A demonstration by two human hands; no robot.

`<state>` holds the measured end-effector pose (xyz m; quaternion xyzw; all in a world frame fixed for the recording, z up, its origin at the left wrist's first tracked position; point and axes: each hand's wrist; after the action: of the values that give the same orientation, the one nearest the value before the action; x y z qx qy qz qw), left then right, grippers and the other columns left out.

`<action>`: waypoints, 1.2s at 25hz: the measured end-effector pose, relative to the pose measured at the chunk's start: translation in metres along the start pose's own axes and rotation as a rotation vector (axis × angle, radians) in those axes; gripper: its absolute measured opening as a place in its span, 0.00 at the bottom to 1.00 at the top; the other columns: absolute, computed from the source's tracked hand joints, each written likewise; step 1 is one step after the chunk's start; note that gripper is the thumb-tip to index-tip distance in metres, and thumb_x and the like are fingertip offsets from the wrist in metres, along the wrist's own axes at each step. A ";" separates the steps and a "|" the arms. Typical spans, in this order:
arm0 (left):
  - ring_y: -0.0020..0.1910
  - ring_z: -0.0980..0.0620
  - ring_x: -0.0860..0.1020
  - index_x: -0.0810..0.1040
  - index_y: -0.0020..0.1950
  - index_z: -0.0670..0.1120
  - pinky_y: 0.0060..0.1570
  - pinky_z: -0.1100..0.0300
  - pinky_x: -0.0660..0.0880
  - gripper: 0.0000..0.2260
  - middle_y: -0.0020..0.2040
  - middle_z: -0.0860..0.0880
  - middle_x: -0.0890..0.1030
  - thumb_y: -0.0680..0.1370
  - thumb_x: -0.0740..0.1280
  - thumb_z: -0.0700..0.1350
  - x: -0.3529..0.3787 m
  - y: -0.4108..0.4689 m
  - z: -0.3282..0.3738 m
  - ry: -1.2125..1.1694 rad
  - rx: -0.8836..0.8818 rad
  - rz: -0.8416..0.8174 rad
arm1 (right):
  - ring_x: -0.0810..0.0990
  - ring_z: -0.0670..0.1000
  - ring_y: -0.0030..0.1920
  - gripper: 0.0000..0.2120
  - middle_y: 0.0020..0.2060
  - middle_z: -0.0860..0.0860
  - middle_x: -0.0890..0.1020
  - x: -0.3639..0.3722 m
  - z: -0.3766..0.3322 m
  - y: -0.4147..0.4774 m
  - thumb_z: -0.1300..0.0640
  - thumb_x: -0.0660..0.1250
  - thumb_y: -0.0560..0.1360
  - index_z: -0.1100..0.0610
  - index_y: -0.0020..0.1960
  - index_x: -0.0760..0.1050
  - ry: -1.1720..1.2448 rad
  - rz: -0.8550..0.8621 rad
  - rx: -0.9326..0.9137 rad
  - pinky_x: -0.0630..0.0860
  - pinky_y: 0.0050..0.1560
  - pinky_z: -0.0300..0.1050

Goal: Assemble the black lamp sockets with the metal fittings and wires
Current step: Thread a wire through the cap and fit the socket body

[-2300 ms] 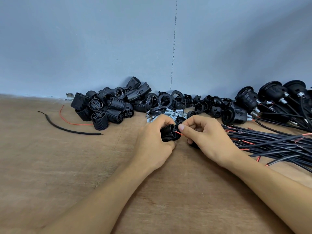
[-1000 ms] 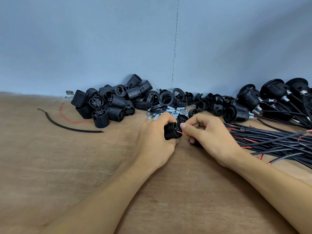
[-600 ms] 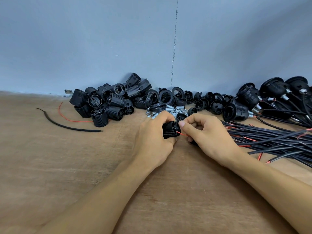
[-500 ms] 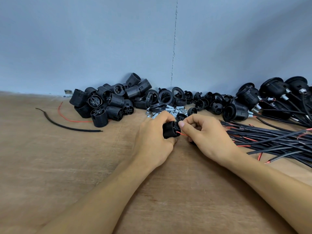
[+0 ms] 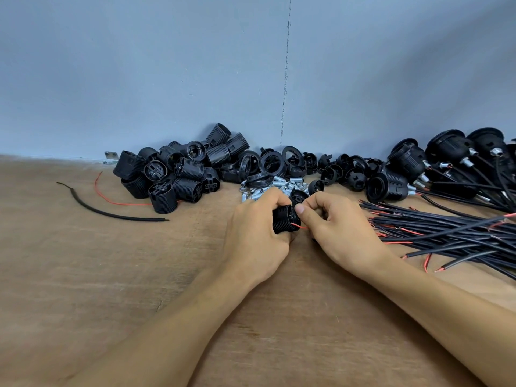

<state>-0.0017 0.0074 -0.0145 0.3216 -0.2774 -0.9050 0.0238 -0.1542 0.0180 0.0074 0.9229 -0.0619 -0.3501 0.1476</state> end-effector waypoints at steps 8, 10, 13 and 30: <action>0.43 0.54 0.79 0.73 0.47 0.59 0.40 0.59 0.72 0.18 0.41 0.57 0.82 0.69 0.78 0.42 0.001 0.004 -0.002 -0.010 -0.015 0.005 | 0.76 0.51 0.34 0.12 0.32 0.56 0.82 0.000 0.001 0.000 0.50 0.67 0.79 0.54 0.39 0.78 0.135 0.066 0.034 0.73 0.40 0.47; 0.45 0.53 0.78 0.73 0.47 0.60 0.41 0.58 0.72 0.18 0.41 0.56 0.81 0.69 0.77 0.41 0.002 0.004 -0.003 0.003 -0.012 -0.001 | 0.76 0.51 0.34 0.13 0.31 0.54 0.82 0.000 0.002 0.000 0.49 0.67 0.79 0.54 0.38 0.79 0.134 0.083 0.040 0.73 0.40 0.46; 0.44 0.52 0.78 0.74 0.48 0.58 0.41 0.57 0.72 0.17 0.41 0.56 0.81 0.69 0.76 0.41 0.002 0.004 -0.005 0.003 -0.012 0.005 | 0.78 0.53 0.36 0.13 0.30 0.52 0.81 -0.001 0.003 0.001 0.50 0.67 0.79 0.52 0.36 0.77 0.106 0.067 0.035 0.73 0.41 0.46; 0.41 0.53 0.78 0.72 0.47 0.59 0.39 0.57 0.71 0.19 0.40 0.56 0.81 0.69 0.75 0.39 0.002 0.001 0.000 0.001 -0.013 0.000 | 0.66 0.46 0.31 0.13 0.28 0.49 0.72 0.000 0.001 0.001 0.53 0.65 0.81 0.58 0.41 0.78 0.008 -0.029 0.006 0.63 0.31 0.37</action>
<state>-0.0035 0.0060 -0.0155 0.3217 -0.2716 -0.9067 0.0259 -0.1550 0.0168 0.0076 0.9255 -0.0491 -0.3483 0.1401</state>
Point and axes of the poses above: each hand's wrist, its own y-axis towards the middle knuckle, its own x-axis out of the palm, z = x × y
